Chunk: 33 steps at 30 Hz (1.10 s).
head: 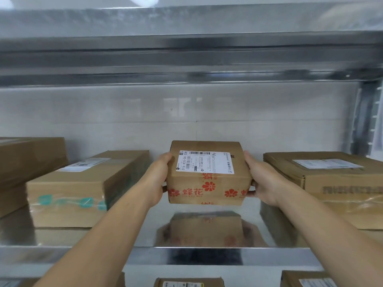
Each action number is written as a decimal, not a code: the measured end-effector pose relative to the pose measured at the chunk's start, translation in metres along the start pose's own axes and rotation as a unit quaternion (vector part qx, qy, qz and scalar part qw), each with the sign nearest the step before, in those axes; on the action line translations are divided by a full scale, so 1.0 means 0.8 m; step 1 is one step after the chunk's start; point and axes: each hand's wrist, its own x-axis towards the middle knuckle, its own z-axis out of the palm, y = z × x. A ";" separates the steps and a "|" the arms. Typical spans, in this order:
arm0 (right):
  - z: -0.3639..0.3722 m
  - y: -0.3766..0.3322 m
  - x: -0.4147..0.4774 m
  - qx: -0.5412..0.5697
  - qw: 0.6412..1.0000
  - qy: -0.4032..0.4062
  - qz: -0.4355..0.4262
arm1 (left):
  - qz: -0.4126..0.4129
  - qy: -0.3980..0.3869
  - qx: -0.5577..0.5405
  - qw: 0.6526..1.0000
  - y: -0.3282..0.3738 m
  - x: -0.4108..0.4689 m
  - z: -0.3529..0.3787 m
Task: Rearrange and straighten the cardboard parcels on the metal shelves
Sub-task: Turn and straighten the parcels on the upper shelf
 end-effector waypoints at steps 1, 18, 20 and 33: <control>-0.002 0.000 0.002 0.011 1.000 -0.004 -0.008 | 0.009 -0.007 0.000 1.000 0.002 0.001 -0.002; 0.016 -0.002 0.015 0.150 0.989 -0.002 -0.018 | 0.035 -0.007 -0.130 0.991 0.002 -0.009 -0.003; 0.018 -0.001 0.016 0.138 0.990 -0.003 -0.019 | 0.025 -0.014 -0.117 0.993 0.001 -0.011 -0.002; 0.017 -0.003 0.016 0.081 0.997 0.001 -0.019 | 0.006 -0.010 -0.123 0.992 0.005 -0.007 -0.010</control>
